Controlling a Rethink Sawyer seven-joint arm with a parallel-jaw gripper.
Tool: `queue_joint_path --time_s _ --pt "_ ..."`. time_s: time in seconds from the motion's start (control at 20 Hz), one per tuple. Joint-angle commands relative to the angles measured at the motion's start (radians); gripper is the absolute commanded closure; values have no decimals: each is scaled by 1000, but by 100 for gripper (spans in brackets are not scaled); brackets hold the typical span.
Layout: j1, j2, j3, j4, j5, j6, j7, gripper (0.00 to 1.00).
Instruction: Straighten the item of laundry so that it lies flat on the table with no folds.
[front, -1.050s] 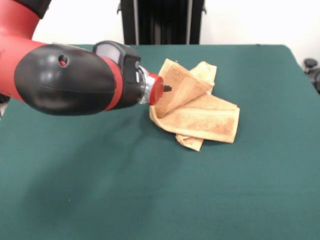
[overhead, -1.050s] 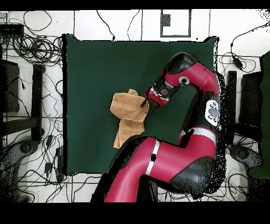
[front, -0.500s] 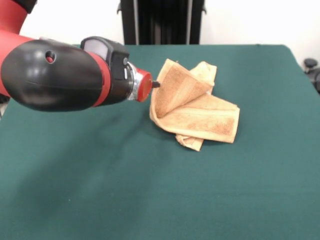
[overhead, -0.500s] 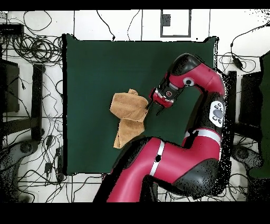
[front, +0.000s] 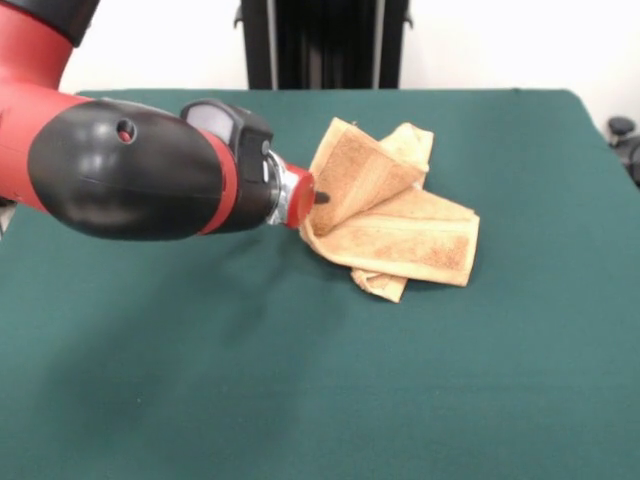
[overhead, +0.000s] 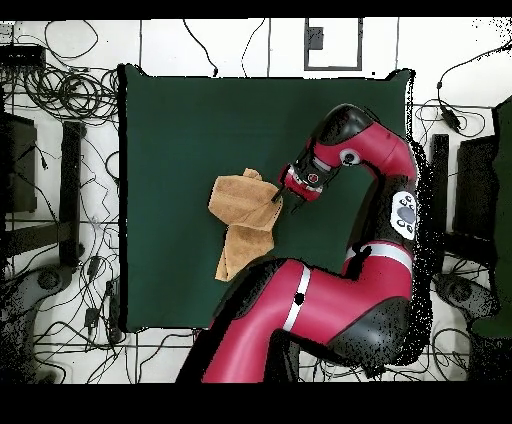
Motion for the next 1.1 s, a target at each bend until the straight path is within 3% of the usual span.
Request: queue_joint_path --time_s 0.05,0.7,0.75,1.1 --pt "36 68 128 72 14 -122 107 0" --pt "27 51 141 88 18 -110 112 0" --pt "25 53 141 85 18 -108 116 100" --pt "18 62 142 76 23 -114 124 100"
